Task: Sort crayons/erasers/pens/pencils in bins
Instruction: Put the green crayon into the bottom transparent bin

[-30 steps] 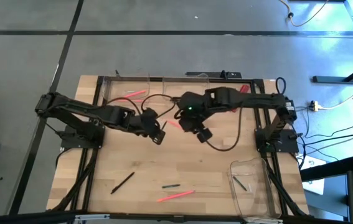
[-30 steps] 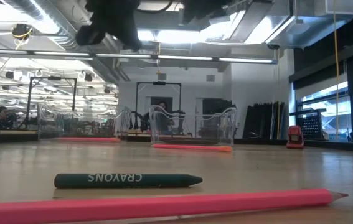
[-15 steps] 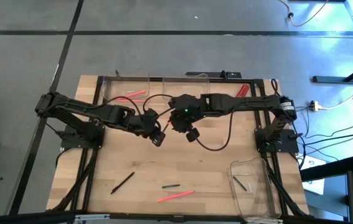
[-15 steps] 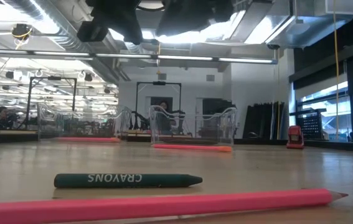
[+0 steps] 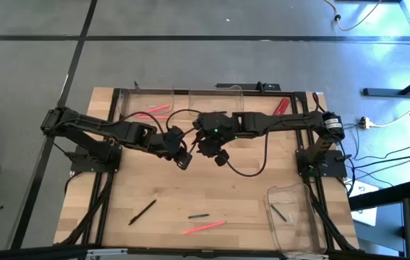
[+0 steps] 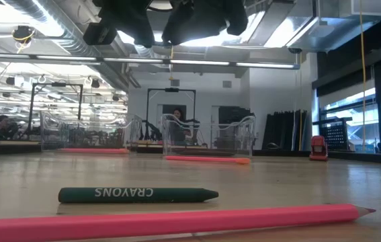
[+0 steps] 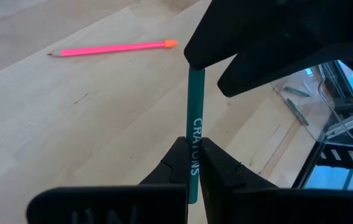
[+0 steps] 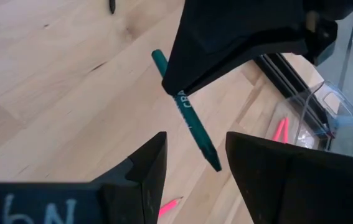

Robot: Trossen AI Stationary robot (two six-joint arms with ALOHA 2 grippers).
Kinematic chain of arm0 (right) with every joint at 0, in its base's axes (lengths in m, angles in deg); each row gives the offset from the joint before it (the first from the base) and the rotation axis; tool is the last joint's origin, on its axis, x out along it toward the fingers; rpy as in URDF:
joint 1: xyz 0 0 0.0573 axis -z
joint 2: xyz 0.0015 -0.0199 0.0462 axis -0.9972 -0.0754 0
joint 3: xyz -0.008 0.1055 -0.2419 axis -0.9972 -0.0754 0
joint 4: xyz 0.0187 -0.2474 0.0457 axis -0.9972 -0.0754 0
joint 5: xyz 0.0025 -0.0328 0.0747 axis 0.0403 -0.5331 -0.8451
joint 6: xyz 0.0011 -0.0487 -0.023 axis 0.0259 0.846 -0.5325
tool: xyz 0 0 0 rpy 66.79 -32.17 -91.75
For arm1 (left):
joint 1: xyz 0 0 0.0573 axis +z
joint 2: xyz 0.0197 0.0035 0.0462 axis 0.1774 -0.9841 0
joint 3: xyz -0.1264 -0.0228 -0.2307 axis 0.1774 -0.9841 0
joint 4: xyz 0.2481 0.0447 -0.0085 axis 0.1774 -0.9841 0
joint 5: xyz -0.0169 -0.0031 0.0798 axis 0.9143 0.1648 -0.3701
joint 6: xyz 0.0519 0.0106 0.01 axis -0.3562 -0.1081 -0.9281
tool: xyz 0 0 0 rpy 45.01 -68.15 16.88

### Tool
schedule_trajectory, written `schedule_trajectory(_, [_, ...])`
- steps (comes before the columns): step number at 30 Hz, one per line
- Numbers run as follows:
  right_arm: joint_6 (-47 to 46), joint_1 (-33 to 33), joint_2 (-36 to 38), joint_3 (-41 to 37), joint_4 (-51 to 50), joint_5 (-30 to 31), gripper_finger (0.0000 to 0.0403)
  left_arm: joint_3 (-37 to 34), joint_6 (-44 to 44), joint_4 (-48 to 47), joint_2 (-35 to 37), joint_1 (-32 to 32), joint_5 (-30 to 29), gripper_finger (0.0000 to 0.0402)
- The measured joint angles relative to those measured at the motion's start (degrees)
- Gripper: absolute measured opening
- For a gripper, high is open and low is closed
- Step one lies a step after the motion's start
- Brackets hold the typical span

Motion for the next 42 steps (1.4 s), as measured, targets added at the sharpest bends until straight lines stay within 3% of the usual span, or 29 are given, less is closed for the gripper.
schedule_trajectory(15, [-0.4,0.0,-2.1,0.0,1.7,0.0,0.0159,0.0,0.4,0.2,0.0,0.0,0.0,0.0009])
schedule_trajectory(30, [-0.1,0.0,-2.4,0.0,1.5,0.0,0.0029,0.0,1.2,0.4,0.0,-0.1,0.5,0.0009])
schedule_trajectory(42, [-0.2,0.0,-2.4,0.0,1.6,0.1,0.0041,0.0,1.4,0.4,0.0,0.0,0.4,0.0009])
